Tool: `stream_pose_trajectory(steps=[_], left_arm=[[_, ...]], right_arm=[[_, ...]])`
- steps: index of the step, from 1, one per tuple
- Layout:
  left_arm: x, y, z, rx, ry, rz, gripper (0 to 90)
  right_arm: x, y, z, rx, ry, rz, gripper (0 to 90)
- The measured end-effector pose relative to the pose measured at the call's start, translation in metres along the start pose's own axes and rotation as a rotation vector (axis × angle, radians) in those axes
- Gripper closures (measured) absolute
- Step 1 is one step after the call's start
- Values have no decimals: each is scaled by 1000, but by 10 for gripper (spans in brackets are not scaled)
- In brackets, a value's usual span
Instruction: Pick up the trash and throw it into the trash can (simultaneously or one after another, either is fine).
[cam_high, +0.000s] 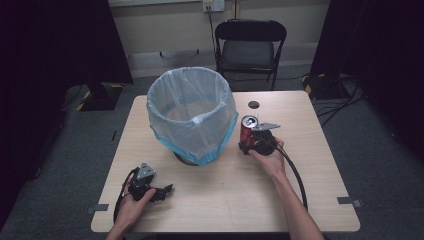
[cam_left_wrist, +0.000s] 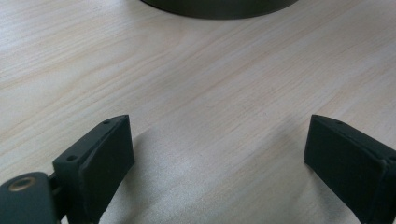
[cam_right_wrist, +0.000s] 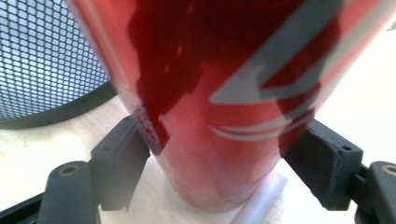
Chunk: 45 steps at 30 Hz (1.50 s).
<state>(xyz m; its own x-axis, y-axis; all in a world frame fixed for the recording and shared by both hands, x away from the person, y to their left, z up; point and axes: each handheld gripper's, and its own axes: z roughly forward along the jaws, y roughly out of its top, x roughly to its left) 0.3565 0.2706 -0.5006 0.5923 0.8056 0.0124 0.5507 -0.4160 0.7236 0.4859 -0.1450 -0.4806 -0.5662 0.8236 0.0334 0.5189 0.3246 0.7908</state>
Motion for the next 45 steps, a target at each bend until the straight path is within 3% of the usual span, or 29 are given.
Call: stream_pose_trajectory(steps=[7,15,36,45], left_arm=[[0,0,0,0,-2,0,77],[0,0,0,0,-2,1,77],[0,0,0,0,-2,-3,77],[0,0,0,-1,-3,-3,77]], right_arm=[[1,0,2,-6,-10,-17,332],[1,3,-3,-41,-12,-11,338],[-5,8,-19,-26,48,36,339],[-4,14,-36,-36,68,39,340]])
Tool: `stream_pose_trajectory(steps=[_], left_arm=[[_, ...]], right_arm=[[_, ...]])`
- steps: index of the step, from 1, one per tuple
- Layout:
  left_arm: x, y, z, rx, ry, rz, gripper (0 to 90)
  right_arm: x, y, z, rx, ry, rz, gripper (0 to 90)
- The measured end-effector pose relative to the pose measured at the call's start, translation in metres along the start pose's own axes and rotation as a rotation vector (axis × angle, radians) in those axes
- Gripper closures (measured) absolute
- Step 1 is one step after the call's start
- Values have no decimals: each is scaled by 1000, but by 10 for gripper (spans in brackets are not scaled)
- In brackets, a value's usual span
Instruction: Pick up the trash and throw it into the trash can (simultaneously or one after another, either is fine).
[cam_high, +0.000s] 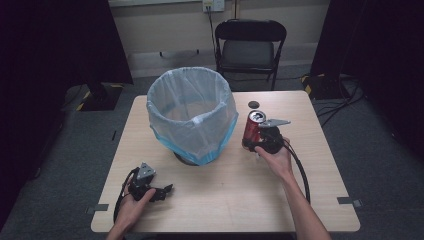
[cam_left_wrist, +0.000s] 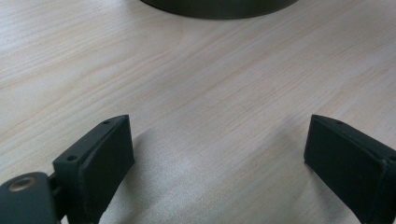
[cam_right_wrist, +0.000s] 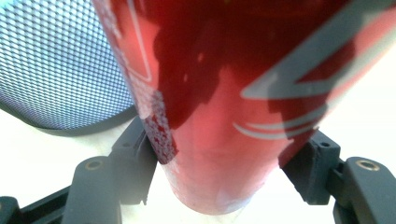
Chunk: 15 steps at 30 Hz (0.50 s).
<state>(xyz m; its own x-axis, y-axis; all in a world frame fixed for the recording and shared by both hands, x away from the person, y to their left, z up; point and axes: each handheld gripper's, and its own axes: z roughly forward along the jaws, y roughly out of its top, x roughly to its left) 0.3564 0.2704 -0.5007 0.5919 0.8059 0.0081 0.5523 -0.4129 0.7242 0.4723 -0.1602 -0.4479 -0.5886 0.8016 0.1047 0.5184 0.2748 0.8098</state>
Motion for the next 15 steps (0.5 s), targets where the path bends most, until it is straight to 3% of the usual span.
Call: stream_pose_trajectory(steps=[3,7,15], left_arm=[[0,0,0,-2,1,1,77],[0,0,0,-2,1,1,77],[0,0,0,0,-1,0,77]], right_arm=[[-1,1,-4,-14,15,15,340],[1,6,-16,-28,-9,23,341],[1,12,-32,-55,0,39,342]])
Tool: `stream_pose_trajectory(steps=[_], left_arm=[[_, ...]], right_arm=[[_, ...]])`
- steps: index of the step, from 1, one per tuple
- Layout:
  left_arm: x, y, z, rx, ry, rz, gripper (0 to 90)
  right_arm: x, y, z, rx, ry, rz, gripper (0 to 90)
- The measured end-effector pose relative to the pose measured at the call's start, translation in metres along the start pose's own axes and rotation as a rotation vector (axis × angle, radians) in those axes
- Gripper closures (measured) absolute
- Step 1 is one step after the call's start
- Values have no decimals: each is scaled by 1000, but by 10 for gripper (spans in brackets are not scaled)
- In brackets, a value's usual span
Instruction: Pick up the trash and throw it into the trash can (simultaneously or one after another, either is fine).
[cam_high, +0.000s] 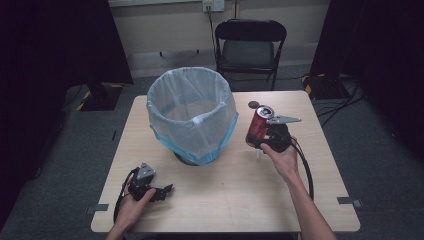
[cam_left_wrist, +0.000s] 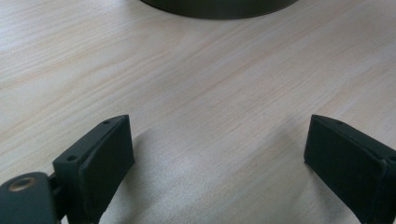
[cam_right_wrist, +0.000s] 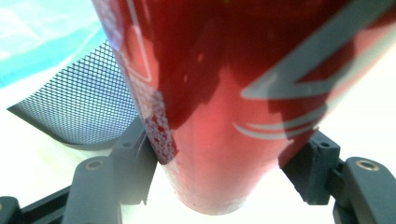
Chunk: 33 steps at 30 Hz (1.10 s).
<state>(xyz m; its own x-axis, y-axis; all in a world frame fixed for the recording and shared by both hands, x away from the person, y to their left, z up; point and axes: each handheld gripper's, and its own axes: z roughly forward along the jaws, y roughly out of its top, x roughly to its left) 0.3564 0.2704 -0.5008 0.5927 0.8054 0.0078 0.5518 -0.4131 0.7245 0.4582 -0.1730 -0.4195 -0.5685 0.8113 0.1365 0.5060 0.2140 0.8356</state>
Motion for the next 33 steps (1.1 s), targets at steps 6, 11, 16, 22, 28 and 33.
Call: stream_pose_trajectory(steps=[6,11,16,22,28,33], left_arm=[[0,0,0,0,0,-1,77],[0,0,0,0,0,-1,77],[0,0,0,0,0,-1,77],[0,0,0,0,0,-1,77],[0,0,0,0,2,1,77],[0,0,0,0,0,-1,77]], right_arm=[[3,10,-13,-31,35,-4,342],[7,15,-22,-48,34,-10,342],[11,23,-29,-67,54,-2,342],[15,31,-38,-76,50,-11,342],[18,40,-46,-89,49,-21,342],[20,45,-50,-118,63,-17,342]])
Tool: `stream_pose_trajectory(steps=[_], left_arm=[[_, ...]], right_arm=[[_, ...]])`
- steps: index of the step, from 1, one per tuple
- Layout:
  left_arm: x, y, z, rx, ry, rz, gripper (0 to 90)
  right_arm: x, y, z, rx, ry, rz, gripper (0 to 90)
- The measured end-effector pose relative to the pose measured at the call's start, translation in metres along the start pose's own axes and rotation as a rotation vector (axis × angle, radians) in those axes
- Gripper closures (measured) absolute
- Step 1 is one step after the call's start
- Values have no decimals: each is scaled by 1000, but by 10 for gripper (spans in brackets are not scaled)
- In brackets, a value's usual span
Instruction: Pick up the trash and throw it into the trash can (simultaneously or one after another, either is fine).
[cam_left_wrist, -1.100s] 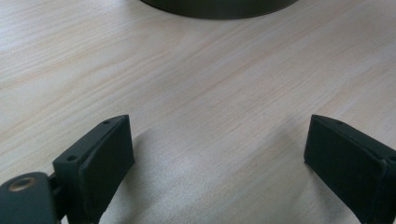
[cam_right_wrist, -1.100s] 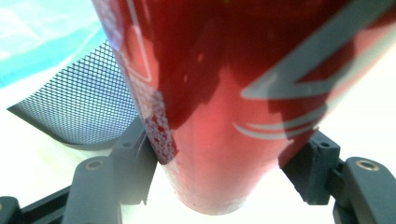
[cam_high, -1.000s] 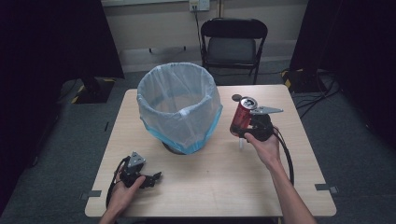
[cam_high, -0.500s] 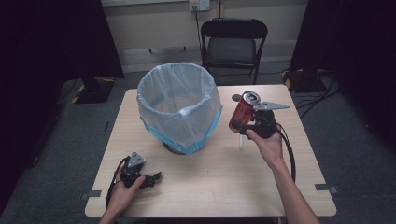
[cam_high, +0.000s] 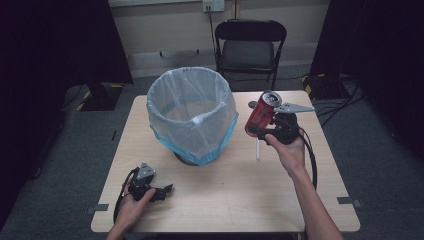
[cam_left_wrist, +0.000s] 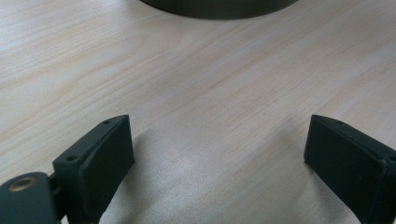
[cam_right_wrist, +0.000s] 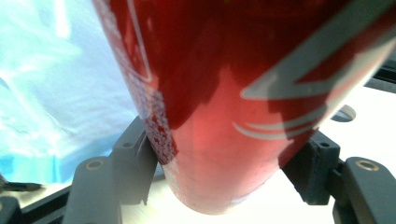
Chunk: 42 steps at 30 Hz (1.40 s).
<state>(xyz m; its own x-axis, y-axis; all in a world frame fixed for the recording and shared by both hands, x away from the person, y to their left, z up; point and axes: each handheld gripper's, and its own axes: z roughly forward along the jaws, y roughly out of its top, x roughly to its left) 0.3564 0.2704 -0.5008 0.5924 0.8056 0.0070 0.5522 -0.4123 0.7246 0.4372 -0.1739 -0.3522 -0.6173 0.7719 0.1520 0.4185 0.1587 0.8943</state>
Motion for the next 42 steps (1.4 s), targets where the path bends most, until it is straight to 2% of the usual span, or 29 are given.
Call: stream_pose_trajectory(steps=[6,12,20,29,40,42], left_arm=[[0,0,0,0,0,0,77],[0,0,0,0,0,-1,77],[0,0,0,0,0,0,77],[0,0,0,0,-1,0,77],[0,0,0,-1,-1,0,77],[0,0,0,-2,-1,0,77]], right_arm=[[4,14,-5,-35,6,-9,342],[8,28,-5,-48,-6,-27,343],[12,44,-11,-77,2,-35,342],[13,62,-19,-120,-21,-45,345],[15,81,-19,-152,-26,-49,345],[17,85,-20,-174,-39,-66,345]])
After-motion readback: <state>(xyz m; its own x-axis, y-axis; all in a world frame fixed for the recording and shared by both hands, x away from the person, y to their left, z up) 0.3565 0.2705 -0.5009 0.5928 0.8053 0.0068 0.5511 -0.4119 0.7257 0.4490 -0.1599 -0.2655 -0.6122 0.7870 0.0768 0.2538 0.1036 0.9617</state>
